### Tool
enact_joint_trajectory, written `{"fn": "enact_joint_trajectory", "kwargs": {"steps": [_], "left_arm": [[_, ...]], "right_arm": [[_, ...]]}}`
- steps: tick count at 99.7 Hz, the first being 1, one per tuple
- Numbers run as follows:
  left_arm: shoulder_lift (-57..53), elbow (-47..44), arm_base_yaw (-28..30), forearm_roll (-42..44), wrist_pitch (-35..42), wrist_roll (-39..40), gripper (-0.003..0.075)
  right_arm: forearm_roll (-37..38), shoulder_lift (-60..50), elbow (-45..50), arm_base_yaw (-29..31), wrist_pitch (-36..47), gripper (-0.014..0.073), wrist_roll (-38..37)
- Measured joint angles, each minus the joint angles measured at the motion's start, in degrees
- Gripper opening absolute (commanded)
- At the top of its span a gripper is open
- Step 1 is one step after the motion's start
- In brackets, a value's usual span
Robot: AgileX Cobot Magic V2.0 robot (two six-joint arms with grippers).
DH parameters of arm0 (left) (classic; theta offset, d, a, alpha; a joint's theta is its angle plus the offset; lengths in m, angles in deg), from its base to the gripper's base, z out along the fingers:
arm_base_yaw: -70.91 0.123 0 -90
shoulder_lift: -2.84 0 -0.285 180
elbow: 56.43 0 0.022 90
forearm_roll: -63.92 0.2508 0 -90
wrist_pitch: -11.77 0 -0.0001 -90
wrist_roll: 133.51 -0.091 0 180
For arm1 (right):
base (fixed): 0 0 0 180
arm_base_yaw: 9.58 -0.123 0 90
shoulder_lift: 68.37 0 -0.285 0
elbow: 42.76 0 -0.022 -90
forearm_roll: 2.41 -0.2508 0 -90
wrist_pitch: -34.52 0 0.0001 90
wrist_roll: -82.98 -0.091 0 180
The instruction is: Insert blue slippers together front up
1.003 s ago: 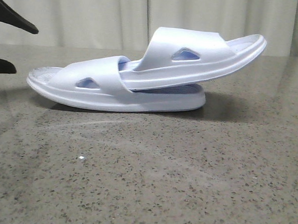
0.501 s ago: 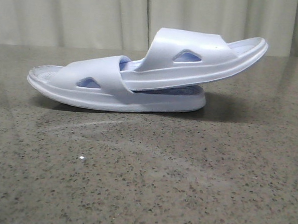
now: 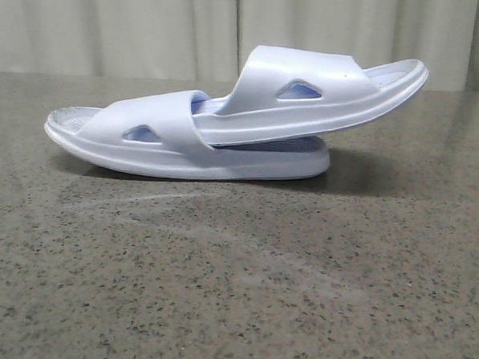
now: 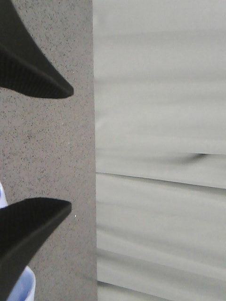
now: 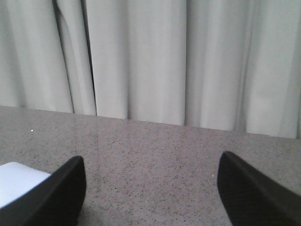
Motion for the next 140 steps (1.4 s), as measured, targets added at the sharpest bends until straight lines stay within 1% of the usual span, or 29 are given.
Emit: {"fn": "enact_joint_trajectory", "kwargs": {"steps": [23,44,50,55,64,71,74,78,81,85,90,93,140], "left_arm": [[-12.5,-9.2,-0.1,0.2,2.7,0.0,0.0391],[-20.0,-18.1,-0.1,0.2,3.5,0.3,0.0391],[-21.0,-19.8,-0.1,0.2,3.5,0.3,0.0391],[-21.3,-21.1,-0.1,0.2,3.5,0.3,0.0391],[-21.4,-22.1,-0.1,0.2,3.5,0.3,0.0386],[-21.4,-22.2,-0.1,0.3,3.5,0.3,0.0343],[-21.4,-22.2,-0.1,0.3,3.6,0.3,0.0305],[-21.4,-22.2,-0.1,0.3,3.6,0.3,0.0258],[-21.4,-22.2,-0.1,0.3,3.6,0.3,0.0205],[-21.4,-22.2,-0.1,0.3,3.6,0.3,0.0148],[-21.4,-22.2,-0.1,0.3,3.6,0.3,0.0052],[-21.4,-22.3,-0.1,0.3,3.6,0.3,0.0014],[-21.4,-22.3,-0.1,0.3,3.7,0.3,0.0016]], "right_arm": [[0.3,0.0,6.3,0.0,3.3,0.0506,0.0],[0.3,-0.2,6.9,0.0,3.7,0.0505,-0.1],[0.3,-0.3,6.9,0.0,2.8,0.0483,-0.6],[0.3,-0.3,6.9,0.0,2.1,0.0437,-1.4],[0.3,-0.3,6.9,0.0,1.7,0.0307,-2.3],[0.3,-0.3,6.9,0.0,1.7,0.0192,-2.6],[0.3,-0.3,6.9,0.0,1.6,0.0136,-2.6],[0.3,-0.3,6.9,0.0,1.6,0.0082,-2.7],[0.3,-0.3,6.9,0.0,1.6,0.003,-2.7],[0.3,-0.3,6.9,0.0,1.6,-0.0018,-2.7],[0.3,-0.3,6.9,0.0,1.5,-0.0077,-2.9],[0.3,-0.3,6.9,0.0,1.5,-0.0108,-2.8],[0.3,-0.3,6.9,0.0,1.2,-0.0107,-2.8]]}}
